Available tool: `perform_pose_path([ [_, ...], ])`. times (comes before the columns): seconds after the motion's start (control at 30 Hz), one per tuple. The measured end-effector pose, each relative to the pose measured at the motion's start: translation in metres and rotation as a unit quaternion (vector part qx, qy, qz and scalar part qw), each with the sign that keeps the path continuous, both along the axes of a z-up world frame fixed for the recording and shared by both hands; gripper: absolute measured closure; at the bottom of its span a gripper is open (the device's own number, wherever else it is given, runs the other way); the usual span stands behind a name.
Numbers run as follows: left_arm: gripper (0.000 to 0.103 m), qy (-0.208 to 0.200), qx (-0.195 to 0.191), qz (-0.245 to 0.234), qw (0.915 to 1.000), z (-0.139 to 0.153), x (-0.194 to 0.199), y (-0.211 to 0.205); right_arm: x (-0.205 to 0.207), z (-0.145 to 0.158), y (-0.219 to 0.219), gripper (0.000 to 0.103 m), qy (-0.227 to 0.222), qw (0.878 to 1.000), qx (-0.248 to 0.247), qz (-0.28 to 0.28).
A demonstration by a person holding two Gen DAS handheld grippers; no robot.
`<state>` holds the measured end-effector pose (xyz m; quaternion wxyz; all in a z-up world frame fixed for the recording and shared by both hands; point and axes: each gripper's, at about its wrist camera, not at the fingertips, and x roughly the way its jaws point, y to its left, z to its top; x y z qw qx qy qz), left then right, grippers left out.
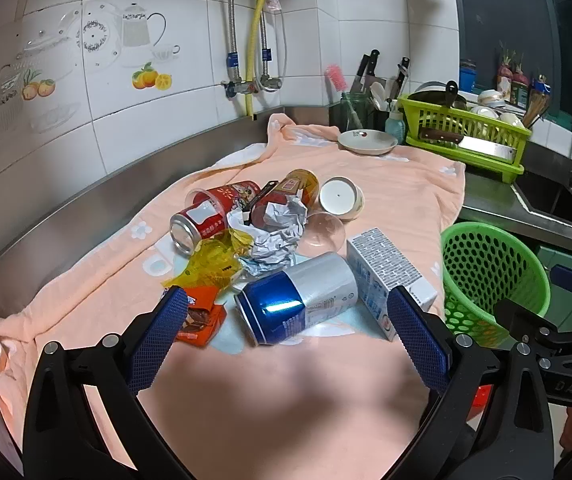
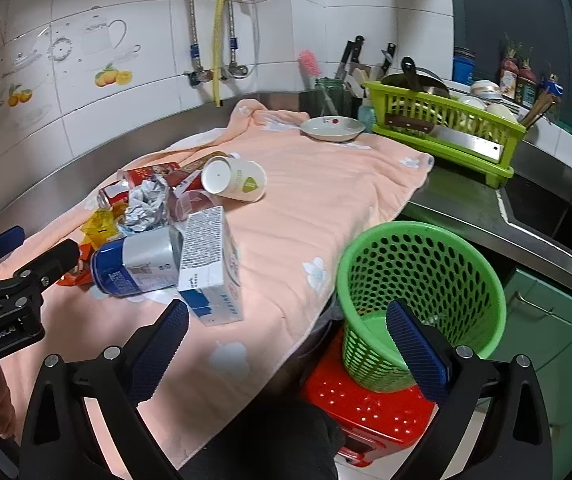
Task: Collect trash
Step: 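Grasp the blue-silver can with left tool while right tool grasps the white carton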
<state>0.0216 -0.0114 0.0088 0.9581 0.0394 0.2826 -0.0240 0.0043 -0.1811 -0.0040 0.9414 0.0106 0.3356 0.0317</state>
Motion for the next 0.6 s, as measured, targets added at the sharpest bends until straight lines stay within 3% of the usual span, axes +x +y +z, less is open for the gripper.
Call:
perform_pose_path([
  [0.3,0.005,-0.001,0.025,0.006,0.9997,-0.002,0.007,0.017,0.015,-0.003,0.019,0.008,-0.004,0.999,0.003,0.051],
  [0.43,0.006,-0.001,0.034,0.002,0.9994,-0.002,0.009,0.030,0.028,-0.009,0.031,0.020,0.004,0.997,0.007,0.079],
  [0.6,0.007,0.003,0.039,-0.023,0.9990,-0.002,0.013,0.039,0.053,-0.019,0.044,0.024,0.020,0.994,0.003,0.104],
])
